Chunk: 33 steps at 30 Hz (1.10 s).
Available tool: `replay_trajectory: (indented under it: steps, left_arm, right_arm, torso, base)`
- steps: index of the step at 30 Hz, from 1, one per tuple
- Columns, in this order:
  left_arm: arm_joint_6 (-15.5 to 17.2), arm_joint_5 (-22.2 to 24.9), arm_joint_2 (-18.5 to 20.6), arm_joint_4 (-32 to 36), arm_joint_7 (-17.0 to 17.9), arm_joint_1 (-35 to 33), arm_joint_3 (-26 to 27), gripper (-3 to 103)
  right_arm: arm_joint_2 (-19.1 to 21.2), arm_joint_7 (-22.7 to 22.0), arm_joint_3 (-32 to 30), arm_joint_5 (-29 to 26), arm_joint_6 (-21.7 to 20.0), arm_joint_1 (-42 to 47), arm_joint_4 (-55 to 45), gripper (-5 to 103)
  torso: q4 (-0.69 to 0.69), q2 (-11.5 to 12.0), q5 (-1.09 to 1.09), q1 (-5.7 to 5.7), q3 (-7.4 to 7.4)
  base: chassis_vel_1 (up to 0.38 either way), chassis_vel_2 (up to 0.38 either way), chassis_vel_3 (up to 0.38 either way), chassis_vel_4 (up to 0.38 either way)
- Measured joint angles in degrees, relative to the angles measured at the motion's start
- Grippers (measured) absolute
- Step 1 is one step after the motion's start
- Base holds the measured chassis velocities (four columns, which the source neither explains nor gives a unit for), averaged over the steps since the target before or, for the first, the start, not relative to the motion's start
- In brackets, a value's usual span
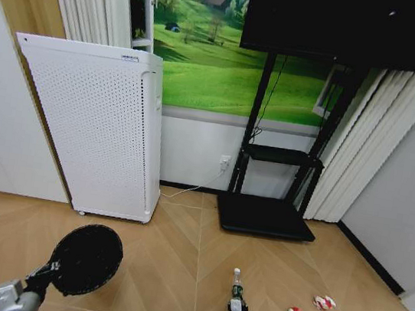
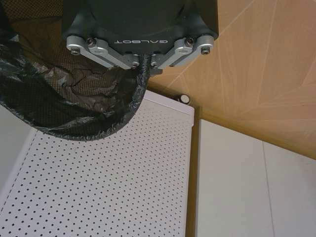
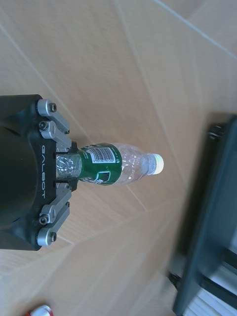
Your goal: Pick up the trash bin and place the garbage on the floor into it.
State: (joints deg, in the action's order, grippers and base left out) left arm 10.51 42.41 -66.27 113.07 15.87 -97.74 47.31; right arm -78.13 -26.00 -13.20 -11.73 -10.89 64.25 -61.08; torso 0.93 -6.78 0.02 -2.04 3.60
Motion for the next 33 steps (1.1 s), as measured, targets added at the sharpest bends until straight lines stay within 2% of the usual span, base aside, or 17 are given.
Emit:
replay_trajectory:
  steps: [5, 6, 7, 8, 9, 12, 14, 15, 17, 18, 20, 21, 23, 24, 25, 27, 33]
  left_arm:
    - [0.6, 1.9, 1.3, -0.4, -0.3, 0.8, -1.5, 4]
    - [0.7, 1.9, 1.8, -0.7, -0.8, 1.2, -2.0, 4]
    - [0.7, 1.7, 3.3, -1.9, -2.2, 2.5, -3.8, 4]
    - [0.7, 1.7, 3.3, -1.9, -2.2, 2.5, -3.8, 4]
    - [0.6, 1.7, 4.9, -3.1, -2.5, 4.4, -6.4, 4]
    - [-0.4, 0.9, 7.0, -5.4, -4.1, 7.7, -10.1, 4]
    - [-0.6, 0.4, 7.2, -6.0, -4.4, 8.2, -10.6, 4]
    - [-0.9, -0.3, 7.7, -7.6, -4.7, 9.9, -12.3, 4]
    - [-0.9, 0.4, 9.6, -10.7, -4.1, 14.6, -17.7, 4]
    - [-0.9, 0.4, 9.6, -10.7, -4.1, 14.6, -17.7, 4]
    - [-0.8, 1.7, 12.1, -13.8, -3.0, 20.9, -24.1, 4]
    - [-0.8, 1.7, 12.1, -13.8, -3.0, 20.9, -24.1, 4]
    - [-0.9, 2.4, 15.0, -16.6, -2.8, 28.4, -32.1, 4]
    - [-0.9, 2.4, 15.0, -16.6, -2.8, 28.4, -32.1, 4]
    - [-0.8, 2.6, 16.1, -18.3, -3.1, 32.3, -36.6, 4]
    - [-0.9, 2.5, 16.0, -21.0, -3.7, 38.4, -43.1, 4]
    - [-1.0, 2.9, 12.5, -24.7, -3.9, 47.1, -52.2, 4]
  right_arm:
    - [1.2, 0.9, -2.3, -0.7, 2.0, 3.8, -7.2, 22]
    - [1.7, 1.6, -3.0, -2.4, 2.4, 5.6, -10.5, 22]
    - [2.9, 3.0, -5.4, -9.3, 2.3, 11.1, -19.8, 22]
    - [2.9, 3.0, -5.4, -9.3, 2.3, 11.1, -19.8, 22]
    - [4.1, 4.5, -7.2, -14.1, 2.2, 16.5, -28.9, 22]
    - [6.2, 7.6, -7.6, -16.5, 2.0, 21.8, -38.9, 22]
    - [6.5, 8.3, -7.1, -16.5, 2.0, 22.2, -39.7, 22]
    - [7.0, 9.8, -6.2, -15.9, 2.3, 22.8, -41.0, 22]
    - [6.9, 11.2, -5.8, -14.5, 3.3, 24.6, -43.3, 22]
    - [6.9, 11.2, -5.8, -14.5, 3.3, 24.6, -43.3, 22]
    - [7.1, 11.3, -5.7, -15.1, 3.3, 27.1, -46.8, 22]
    - [7.1, 11.3, -5.7, -15.1, 3.3, 27.1, -46.8, 22]
    - [7.9, 11.0, -5.4, -16.0, 2.9, 29.7, -50.9, 22]
    - [7.9, 11.0, -5.4, -16.0, 2.9, 29.7, -50.9, 22]
    - [8.7, 11.2, -5.4, -15.9, 2.9, 31.0, -52.8, 22]
    - [10.1, 12.1, -5.3, -15.0, 3.5, 32.2, -55.1, 22]
    - [12.1, 15.4, -5.6, -8.0, 7.7, 31.8, -54.8, 22]
  torso:
    - [0.00, 0.0, -0.01, 0.00, 0.00]
    - [-0.01, 0.0, -0.01, 0.00, 0.00]
    - [0.01, 0.0, -0.03, 0.00, 0.00]
    - [0.01, 0.0, -0.03, 0.00, 0.00]
    - [0.02, 0.0, 0.00, 0.00, 0.00]
    - [0.06, 0.0, -0.04, 0.01, 0.00]
    - [0.04, 0.0, -0.02, 0.00, -0.01]
    - [-0.03, 0.0, 0.00, 0.00, 0.00]
    - [-0.04, 0.0, -0.02, 0.00, 0.00]
    - [-0.04, 0.0, -0.02, 0.00, 0.00]
    - [-0.02, 0.0, -0.03, 0.00, 0.00]
    - [-0.02, 0.0, -0.03, 0.00, 0.00]
    - [0.06, 0.0, -0.01, 0.00, 0.00]
    - [0.06, 0.0, -0.01, 0.00, 0.00]
    - [0.03, 0.0, -0.02, 0.00, 0.00]
    - [0.01, 0.0, 0.00, 0.00, 0.00]
    - [-0.01, 0.0, -0.01, 0.00, 0.01]
  base:
    - [0.000, 0.000, 0.000, 0.000]
    - [0.000, 0.000, 0.000, 0.000]
    - [0.000, 0.000, 0.000, 0.000]
    - [0.000, 0.000, 0.000, 0.000]
    - [0.000, 0.000, 0.000, 0.000]
    - [0.000, 0.000, 0.000, 0.000]
    - [0.000, 0.000, 0.000, 0.000]
    - [0.000, 0.000, 0.000, 0.000]
    - [0.011, 0.025, 0.011, 0.013]
    - [0.021, 0.051, 0.021, 0.025]
    - [0.000, 0.000, 0.000, 0.000]
    - [0.000, 0.000, 0.000, 0.000]
    - [0.000, 0.000, 0.000, 0.000]
    - [0.000, 0.000, 0.000, 0.000]
    - [0.000, 0.000, 0.000, 0.000]
    - [0.000, 0.000, 0.000, 0.000]
    - [0.000, 0.000, 0.000, 0.000]
